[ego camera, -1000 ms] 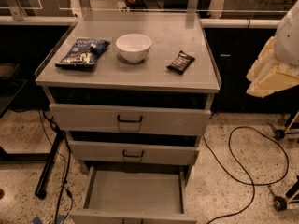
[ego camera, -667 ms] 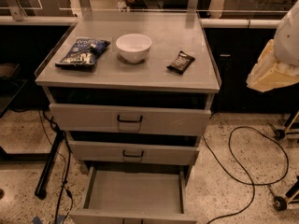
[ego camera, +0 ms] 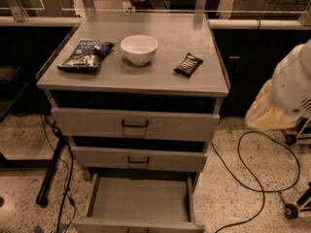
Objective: Close bottom drawer
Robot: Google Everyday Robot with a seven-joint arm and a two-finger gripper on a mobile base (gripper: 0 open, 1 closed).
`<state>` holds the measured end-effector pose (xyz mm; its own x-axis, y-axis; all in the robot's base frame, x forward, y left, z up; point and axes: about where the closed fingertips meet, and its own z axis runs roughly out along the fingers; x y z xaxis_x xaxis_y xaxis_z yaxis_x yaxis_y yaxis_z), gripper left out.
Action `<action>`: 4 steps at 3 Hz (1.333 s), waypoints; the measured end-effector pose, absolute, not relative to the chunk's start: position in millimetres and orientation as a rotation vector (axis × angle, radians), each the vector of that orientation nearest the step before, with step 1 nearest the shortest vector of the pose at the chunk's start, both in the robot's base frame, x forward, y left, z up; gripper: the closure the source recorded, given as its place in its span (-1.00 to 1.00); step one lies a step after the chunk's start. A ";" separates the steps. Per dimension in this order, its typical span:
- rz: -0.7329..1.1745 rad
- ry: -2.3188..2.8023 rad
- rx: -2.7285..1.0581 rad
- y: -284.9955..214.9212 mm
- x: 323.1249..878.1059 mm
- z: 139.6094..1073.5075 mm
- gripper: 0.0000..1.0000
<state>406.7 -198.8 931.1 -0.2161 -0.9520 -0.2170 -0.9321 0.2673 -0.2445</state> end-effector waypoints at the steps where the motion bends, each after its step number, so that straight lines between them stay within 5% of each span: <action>1: 0.013 2.261 -1.790 -182.5 378.6 862.7 1.00; 4: 0.127 2.338 -1.857 -181.2 347.7 808.2 1.00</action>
Offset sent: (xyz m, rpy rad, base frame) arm -0.0240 0.0146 -0.0584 0.0088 0.0800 0.0244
